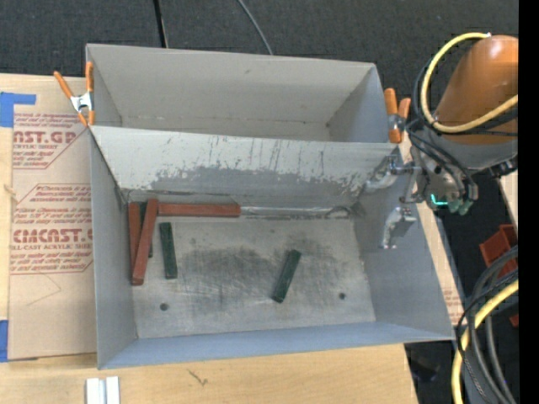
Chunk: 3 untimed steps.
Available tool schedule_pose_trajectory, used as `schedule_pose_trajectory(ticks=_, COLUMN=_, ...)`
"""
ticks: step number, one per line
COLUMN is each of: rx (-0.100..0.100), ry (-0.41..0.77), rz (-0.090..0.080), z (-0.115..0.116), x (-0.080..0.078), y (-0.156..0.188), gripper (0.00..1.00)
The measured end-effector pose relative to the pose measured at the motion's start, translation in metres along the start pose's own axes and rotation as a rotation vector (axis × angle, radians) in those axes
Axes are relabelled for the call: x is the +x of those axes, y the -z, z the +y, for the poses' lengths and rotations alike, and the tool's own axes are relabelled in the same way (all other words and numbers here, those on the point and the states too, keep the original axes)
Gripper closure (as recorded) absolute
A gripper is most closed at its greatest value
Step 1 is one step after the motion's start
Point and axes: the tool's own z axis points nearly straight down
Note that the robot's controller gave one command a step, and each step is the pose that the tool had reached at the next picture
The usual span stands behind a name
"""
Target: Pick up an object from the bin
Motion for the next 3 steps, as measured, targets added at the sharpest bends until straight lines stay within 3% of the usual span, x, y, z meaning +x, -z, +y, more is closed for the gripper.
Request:
schedule_pose_trajectory(ticks=1, rx=0.001, ry=0.002, rz=-0.008, z=0.001, x=-0.002, y=0.005, gripper=0.00)
schedule_pose_trajectory(ticks=2, rx=0.002, ry=0.021, rz=-0.012, z=0.025, x=0.038, y=-0.049, gripper=0.00)
schedule_pose_trajectory(ticks=3, rx=0.001, ry=0.169, rz=-0.006, z=0.038, x=0.038, y=-0.093, gripper=0.00)
